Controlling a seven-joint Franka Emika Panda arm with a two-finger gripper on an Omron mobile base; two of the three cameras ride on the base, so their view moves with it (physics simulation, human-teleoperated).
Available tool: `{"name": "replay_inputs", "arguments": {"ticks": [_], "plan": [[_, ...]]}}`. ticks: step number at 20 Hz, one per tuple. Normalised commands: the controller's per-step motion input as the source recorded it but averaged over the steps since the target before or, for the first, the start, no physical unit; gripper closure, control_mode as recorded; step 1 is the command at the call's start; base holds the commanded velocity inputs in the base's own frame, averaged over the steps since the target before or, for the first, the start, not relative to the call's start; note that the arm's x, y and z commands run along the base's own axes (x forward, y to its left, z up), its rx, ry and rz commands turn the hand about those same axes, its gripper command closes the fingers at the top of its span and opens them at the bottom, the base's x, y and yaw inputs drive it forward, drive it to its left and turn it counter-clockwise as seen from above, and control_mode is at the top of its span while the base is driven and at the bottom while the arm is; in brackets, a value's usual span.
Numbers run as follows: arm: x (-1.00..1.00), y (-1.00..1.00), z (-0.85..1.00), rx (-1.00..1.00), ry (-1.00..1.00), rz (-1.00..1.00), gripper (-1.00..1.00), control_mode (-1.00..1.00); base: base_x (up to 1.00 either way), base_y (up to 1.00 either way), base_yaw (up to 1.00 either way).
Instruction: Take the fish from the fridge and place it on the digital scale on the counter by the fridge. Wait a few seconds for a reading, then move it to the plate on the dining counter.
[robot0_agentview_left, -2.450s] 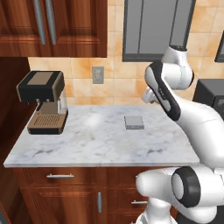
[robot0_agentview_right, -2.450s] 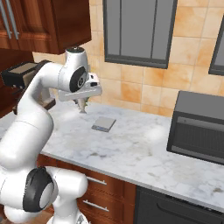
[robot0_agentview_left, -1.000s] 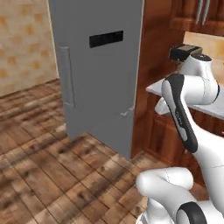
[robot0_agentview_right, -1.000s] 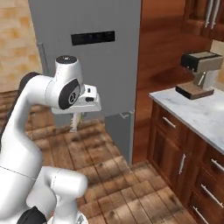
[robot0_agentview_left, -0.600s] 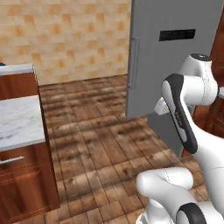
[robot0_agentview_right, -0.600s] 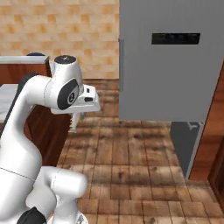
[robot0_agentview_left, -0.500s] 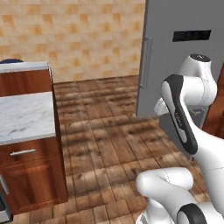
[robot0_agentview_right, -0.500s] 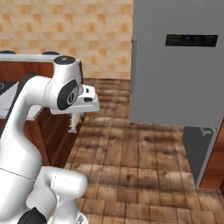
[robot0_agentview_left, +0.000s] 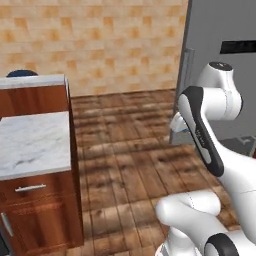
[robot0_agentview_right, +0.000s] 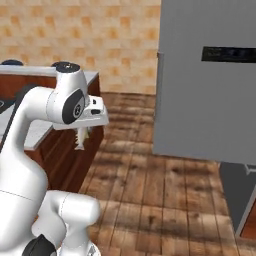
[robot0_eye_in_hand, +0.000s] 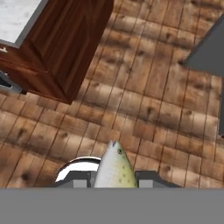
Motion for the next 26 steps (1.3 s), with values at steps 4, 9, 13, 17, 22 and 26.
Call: {"name": "replay_inputs", "arguments": {"ticks": [4,9,13,17,22,26], "plan": [[0.00,0.00,0.00,0.00,0.00,0.00,1.00,1.00,1.00,0.00,0.00],[0.00,0.00,0.00,0.00,0.00,0.00,1.00,1.00,1.00,0.00,0.01],[0.00,0.00,0.00,0.00,0.00,0.00,1.00,1.00,1.00,0.00,0.00],[0.00,0.00,0.00,0.00,0.00,0.00,1.00,1.00,1.00,0.00,0.00],[0.00,0.00,0.00,0.00,0.00,0.00,1.00,1.00,1.00,0.01,0.00],[0.00,0.00,0.00,0.00,0.00,0.00,1.00,1.00,1.00,0.08,0.00]]}}
